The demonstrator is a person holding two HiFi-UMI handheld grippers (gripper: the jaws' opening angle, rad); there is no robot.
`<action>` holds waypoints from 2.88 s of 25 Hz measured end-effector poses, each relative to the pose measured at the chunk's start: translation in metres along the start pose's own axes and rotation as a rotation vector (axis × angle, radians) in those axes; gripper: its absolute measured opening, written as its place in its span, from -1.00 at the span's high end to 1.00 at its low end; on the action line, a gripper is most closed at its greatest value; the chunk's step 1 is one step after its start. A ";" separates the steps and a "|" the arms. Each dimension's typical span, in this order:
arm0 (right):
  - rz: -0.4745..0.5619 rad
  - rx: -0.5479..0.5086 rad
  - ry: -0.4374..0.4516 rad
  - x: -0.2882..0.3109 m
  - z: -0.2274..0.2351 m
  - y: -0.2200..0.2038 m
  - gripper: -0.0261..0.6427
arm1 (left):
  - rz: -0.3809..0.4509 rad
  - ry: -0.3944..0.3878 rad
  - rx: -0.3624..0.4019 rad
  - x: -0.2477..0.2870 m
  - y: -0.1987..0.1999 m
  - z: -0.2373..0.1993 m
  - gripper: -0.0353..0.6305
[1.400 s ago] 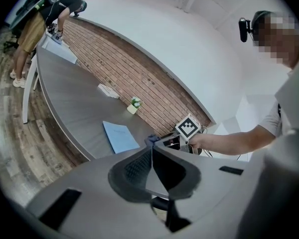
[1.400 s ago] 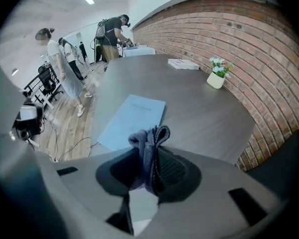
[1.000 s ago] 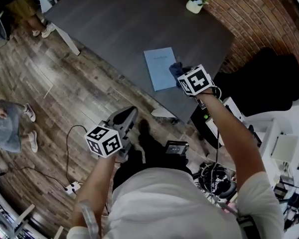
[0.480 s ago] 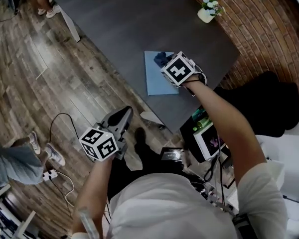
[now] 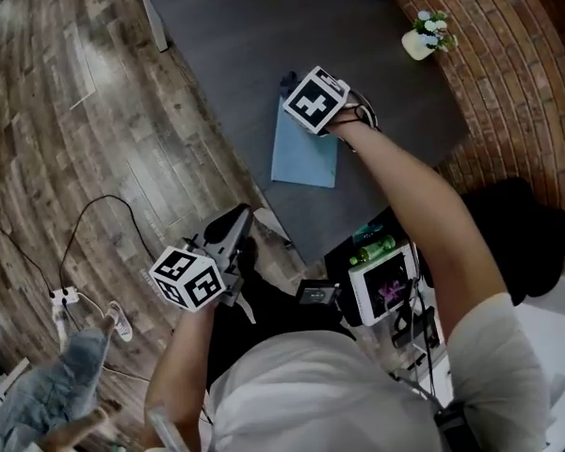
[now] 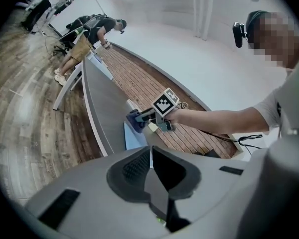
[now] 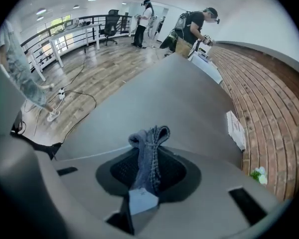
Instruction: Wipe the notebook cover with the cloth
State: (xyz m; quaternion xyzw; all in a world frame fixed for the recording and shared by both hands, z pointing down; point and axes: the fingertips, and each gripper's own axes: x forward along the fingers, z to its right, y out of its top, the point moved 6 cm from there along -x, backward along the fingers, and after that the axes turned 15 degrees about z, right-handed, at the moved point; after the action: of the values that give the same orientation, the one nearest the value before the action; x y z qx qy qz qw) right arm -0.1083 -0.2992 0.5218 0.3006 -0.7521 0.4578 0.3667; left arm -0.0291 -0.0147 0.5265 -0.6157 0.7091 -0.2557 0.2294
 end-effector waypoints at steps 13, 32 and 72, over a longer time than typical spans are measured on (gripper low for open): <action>-0.098 -0.300 0.080 0.039 -0.026 0.009 0.61 | 0.059 0.073 -0.020 -0.016 -0.006 -0.014 0.87; -0.064 -0.370 0.179 0.012 -0.084 -0.002 0.61 | 0.055 0.077 -0.001 -0.025 -0.017 0.007 0.87; -0.035 -0.236 0.189 -0.062 -0.208 -0.008 0.61 | -0.053 -0.022 0.057 -0.133 -0.008 0.042 0.87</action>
State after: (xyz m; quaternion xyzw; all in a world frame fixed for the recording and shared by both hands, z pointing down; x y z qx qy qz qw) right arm -0.0102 -0.1061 0.5387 0.2239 -0.7576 0.3858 0.4765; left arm 0.0219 0.1133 0.5009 -0.6302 0.6825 -0.2750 0.2479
